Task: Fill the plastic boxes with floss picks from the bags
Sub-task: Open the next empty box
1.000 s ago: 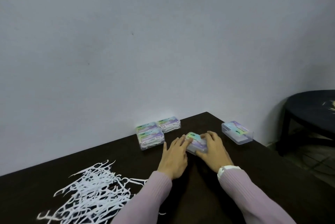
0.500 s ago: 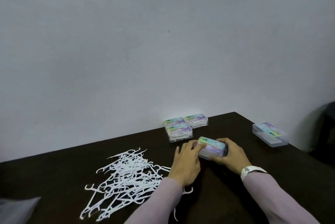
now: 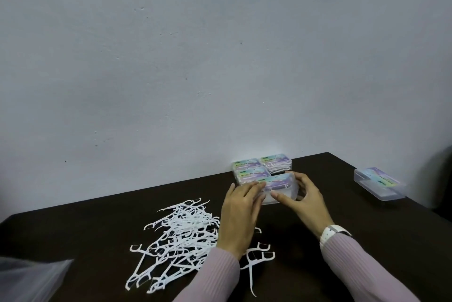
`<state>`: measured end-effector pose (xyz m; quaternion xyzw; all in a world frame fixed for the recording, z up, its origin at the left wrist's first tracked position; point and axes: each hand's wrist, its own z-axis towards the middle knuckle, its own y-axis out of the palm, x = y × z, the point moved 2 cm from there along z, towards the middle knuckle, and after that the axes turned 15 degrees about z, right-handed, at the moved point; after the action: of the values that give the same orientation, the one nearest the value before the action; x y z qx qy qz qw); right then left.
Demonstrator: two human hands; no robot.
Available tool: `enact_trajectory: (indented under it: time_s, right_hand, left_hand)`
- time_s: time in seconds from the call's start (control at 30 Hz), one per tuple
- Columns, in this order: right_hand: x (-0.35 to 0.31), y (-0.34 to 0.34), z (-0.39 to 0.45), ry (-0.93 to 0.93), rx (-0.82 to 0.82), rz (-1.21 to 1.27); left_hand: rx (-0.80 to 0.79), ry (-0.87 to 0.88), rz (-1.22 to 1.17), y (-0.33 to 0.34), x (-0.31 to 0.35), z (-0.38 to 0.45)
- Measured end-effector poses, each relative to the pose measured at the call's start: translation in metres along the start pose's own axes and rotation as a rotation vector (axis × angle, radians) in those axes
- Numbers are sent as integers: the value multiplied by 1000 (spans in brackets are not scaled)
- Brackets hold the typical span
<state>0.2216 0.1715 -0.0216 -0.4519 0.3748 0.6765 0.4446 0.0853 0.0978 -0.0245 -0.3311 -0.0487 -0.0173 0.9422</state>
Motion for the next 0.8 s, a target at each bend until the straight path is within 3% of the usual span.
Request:
enact_trajectory:
  time_s: [0.2,0.53,0.8]
  right_hand:
    - [-5,6,-4,-50,-5,-44]
    - [-7,7,-7,-86,-5,-118]
    - [-5,5,-8,-165,-99,-167]
  left_hand:
    - [99,150,152,-3,-3,-2]
    - [100,364,235,1,-3,-1]
    - [163,360,434,3,-8,-3]
